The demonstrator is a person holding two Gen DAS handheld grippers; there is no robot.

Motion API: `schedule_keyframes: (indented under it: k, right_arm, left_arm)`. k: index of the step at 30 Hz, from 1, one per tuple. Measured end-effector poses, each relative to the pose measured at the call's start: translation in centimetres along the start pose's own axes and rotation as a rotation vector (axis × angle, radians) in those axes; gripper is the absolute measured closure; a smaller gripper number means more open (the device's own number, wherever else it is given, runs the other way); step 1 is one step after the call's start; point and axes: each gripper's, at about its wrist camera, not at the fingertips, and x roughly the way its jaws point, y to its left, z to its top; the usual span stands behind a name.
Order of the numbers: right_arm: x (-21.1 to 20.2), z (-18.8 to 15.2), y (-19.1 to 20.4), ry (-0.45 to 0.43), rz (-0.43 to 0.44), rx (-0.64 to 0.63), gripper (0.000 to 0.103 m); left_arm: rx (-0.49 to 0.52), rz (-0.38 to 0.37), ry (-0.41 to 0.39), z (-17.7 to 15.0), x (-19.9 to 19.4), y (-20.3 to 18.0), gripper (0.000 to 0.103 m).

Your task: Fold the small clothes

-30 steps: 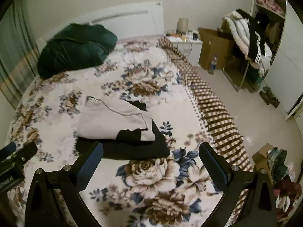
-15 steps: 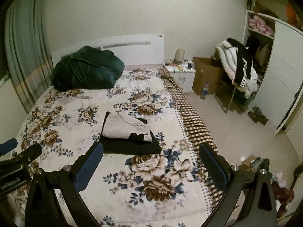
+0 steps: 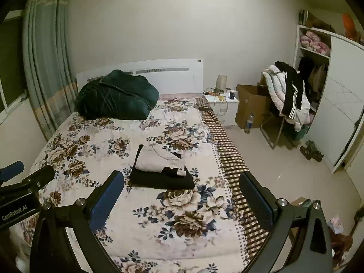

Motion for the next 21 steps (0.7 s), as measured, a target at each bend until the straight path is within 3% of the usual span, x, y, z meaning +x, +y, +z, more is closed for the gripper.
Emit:
schedule_keyframes:
  k: [7, 21]
  right_arm:
    - [0.2, 0.3, -1.4, 0.001, 0.019, 0.013, 0.000]
    - [1.2, 0.5, -1.8, 0.001, 0.037, 0.006, 0.000]
  left_arm:
    - [0.008, 0.016, -0.028, -0.3, -1.6, -0.6, 0.000]
    - [0.016, 0.035, -0.038, -0.4, -2.5, -1.1, 0.000]
